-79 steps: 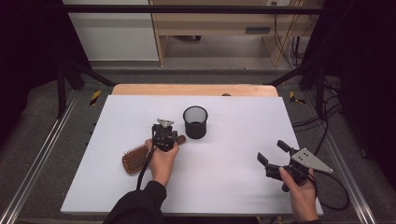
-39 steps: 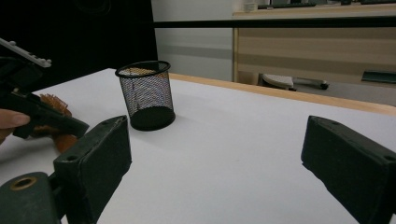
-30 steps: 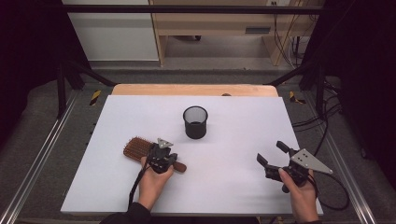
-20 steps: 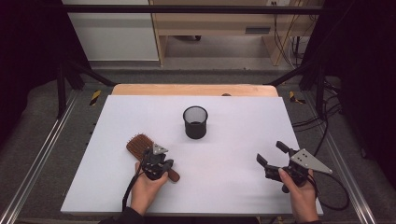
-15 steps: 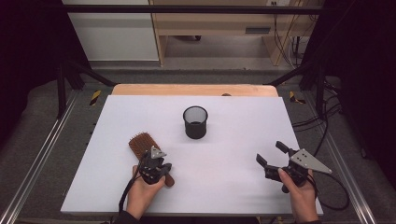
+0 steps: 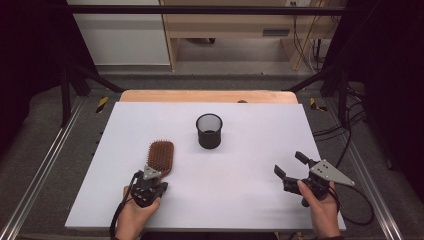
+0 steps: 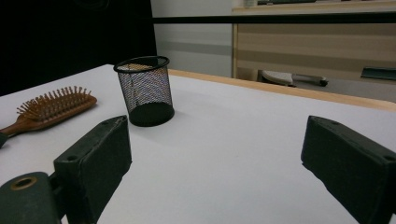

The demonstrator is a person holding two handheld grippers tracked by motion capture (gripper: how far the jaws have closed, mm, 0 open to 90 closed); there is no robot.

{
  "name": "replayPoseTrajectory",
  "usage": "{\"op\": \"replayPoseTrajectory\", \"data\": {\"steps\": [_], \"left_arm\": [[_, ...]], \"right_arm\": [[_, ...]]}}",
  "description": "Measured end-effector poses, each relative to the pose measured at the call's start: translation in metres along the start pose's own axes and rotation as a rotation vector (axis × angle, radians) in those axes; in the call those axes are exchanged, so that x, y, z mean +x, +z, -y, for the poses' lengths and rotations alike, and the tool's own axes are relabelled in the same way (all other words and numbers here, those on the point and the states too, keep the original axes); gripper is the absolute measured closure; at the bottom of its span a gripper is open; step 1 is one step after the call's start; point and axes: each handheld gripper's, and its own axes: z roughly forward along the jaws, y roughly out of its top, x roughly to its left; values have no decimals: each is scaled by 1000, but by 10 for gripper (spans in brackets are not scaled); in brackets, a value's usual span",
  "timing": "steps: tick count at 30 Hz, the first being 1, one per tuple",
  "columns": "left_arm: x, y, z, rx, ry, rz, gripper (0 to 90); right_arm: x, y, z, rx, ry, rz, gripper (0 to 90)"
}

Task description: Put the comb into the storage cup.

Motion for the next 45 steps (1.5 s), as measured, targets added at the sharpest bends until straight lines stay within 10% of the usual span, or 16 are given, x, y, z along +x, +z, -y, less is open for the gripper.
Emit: {"op": "replayPoseTrajectory", "data": {"steps": [33,45], "left_arm": [[50,-12,7,16,22,-45,900],[51,-49,-16,-49,131,-58,846]], "right_arm": [[1,1,1,8,0,-7,86],[1,1,1,9,-4,-6,86]]}}
